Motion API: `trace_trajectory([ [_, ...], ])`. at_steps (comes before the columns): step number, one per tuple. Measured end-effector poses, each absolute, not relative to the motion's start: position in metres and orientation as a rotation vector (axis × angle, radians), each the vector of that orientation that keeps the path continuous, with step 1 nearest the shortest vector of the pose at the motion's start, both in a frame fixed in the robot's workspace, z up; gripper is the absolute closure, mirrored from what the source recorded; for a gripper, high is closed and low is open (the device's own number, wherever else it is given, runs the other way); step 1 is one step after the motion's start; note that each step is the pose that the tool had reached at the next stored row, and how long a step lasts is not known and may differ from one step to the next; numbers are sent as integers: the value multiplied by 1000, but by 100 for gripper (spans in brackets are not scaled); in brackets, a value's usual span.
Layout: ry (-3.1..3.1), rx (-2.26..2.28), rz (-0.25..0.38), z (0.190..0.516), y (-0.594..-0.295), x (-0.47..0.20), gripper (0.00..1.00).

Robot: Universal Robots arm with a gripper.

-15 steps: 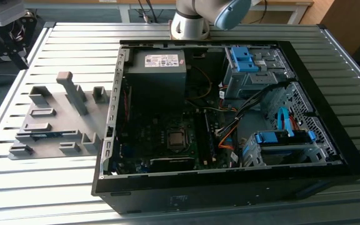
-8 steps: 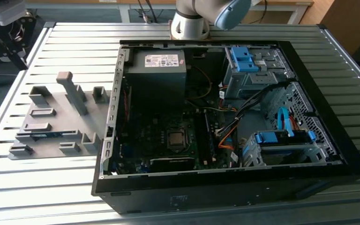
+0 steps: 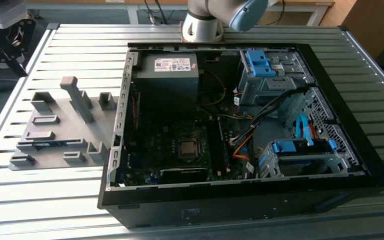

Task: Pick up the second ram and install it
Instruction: 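Pick up the second ram and move it above second insertion slot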

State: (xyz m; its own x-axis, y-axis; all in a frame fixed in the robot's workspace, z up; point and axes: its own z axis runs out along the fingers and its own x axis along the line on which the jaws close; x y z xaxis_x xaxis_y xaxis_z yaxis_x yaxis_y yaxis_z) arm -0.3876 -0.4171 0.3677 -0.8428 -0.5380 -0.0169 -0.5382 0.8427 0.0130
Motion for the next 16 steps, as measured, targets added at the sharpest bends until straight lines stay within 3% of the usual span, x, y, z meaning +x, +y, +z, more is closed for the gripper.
trace_trajectory([
  [16,2938,-1079,28,366,-422,-388,89],
])
